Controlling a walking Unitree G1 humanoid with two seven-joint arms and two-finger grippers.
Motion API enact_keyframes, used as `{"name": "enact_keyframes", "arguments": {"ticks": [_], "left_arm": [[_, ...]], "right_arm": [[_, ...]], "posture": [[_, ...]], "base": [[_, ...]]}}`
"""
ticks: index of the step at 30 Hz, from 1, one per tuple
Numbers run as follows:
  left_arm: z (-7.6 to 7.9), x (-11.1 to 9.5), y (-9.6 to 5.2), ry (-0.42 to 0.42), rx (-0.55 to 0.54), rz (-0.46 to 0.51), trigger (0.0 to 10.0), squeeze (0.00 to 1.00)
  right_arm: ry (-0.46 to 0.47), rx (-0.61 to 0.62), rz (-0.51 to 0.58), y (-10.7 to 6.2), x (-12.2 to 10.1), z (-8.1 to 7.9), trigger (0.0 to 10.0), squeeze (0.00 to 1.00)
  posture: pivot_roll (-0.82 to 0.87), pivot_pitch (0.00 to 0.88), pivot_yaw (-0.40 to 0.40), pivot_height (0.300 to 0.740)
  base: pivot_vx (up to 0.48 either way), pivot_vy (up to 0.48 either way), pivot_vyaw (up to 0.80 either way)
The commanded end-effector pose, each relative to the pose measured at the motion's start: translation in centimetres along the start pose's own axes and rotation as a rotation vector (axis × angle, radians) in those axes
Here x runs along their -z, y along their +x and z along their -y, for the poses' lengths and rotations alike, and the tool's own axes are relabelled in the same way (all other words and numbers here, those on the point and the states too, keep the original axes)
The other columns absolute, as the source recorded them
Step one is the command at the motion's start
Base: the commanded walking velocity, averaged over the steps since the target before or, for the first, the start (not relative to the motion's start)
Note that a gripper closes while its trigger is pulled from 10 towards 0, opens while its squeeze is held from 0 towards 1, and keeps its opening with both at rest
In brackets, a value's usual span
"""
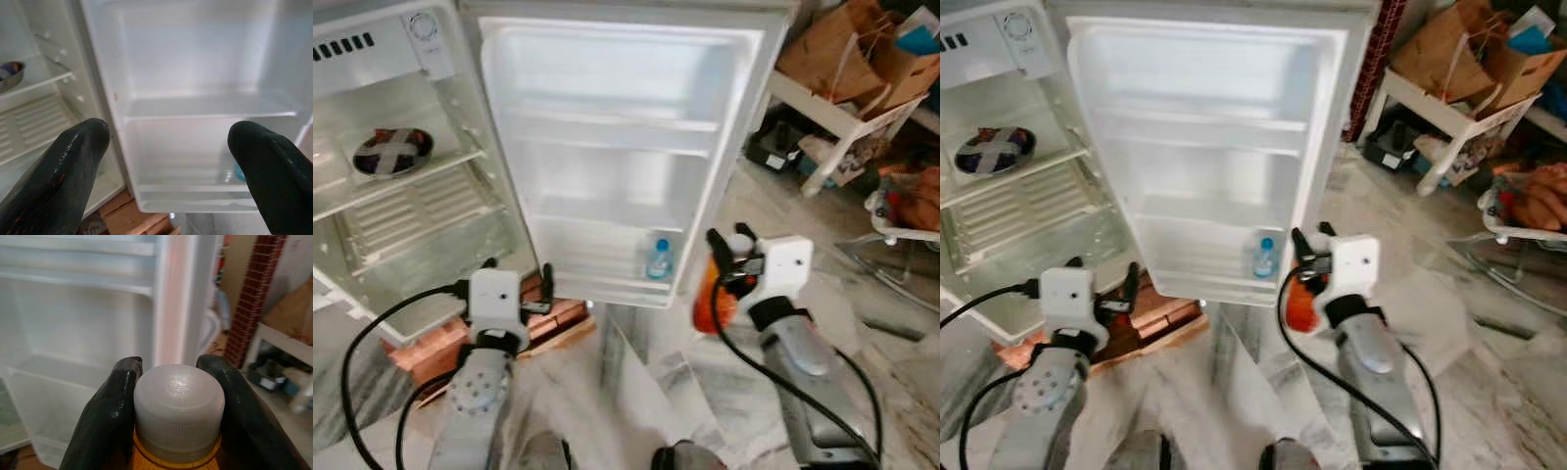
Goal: Restocking fridge
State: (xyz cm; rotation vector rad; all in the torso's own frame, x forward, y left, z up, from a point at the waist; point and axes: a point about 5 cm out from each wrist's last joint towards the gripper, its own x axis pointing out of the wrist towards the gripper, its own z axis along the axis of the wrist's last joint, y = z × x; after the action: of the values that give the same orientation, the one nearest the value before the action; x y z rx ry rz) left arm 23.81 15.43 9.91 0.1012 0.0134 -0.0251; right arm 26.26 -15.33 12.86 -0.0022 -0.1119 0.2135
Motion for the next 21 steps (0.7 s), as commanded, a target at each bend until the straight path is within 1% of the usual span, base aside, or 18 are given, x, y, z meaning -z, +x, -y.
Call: {"name": "enact_keyframes", "arguments": {"ticks": [1, 3, 5, 16, 17, 21], "left_arm": [[-1.09, 0.08, -0.27, 0.027, -0.043, -0.008, 10.0, 0.0], [-1.24, 0.08, -0.29, 0.036, -0.05, -0.007, 10.0, 0.0], [-1.46, 0.19, -0.11, 0.026, -0.079, -0.013, 10.0, 0.0], [-1.49, 0.13, -0.01, 0.038, -0.076, -0.031, 10.0, 0.0], [-1.53, 0.27, -0.06, 0.038, -0.081, -0.04, 10.0, 0.0], [-1.51, 0.32, -0.06, 0.037, -0.083, -0.044, 10.0, 0.0]], "right_arm": [[-0.007, -0.034, 0.05, 0.29, -1.05, -0.89, 10.0, 0.0], [-0.017, -0.045, 0.052, 0.31, -1.18, -1.04, 10.0, 0.0], [0.016, -0.026, 0.057, 0.27, -1.25, -1.03, 10.0, 0.0], [0.015, -0.025, 0.058, 0.32, -1.35, -0.92, 10.0, 0.0], [0.024, -0.007, 0.064, 0.54, -1.46, -0.58, 10.0, 0.0], [0.025, 0.007, 0.073, 0.8, -1.69, -0.18, 10.0, 0.0]], "posture": [[0.11, 0.162, -0.051, 0.74], [0.11, 0.162, -0.049, 0.74], [0.1, 0.163, -0.047, 0.74], [0.1, 0.169, -0.045, 0.74], [0.11, 0.171, -0.043, 0.74], [0.11, 0.168, -0.044, 0.74]], "base": [[0.0, 0.0, 0.72], [0.0, 0.0, 0.72], [0.0, 0.0, 0.71], [0.0, 0.0, 0.67], [0.0, 0.0, 0.0], [0.0, 0.0, 0.0]]}}
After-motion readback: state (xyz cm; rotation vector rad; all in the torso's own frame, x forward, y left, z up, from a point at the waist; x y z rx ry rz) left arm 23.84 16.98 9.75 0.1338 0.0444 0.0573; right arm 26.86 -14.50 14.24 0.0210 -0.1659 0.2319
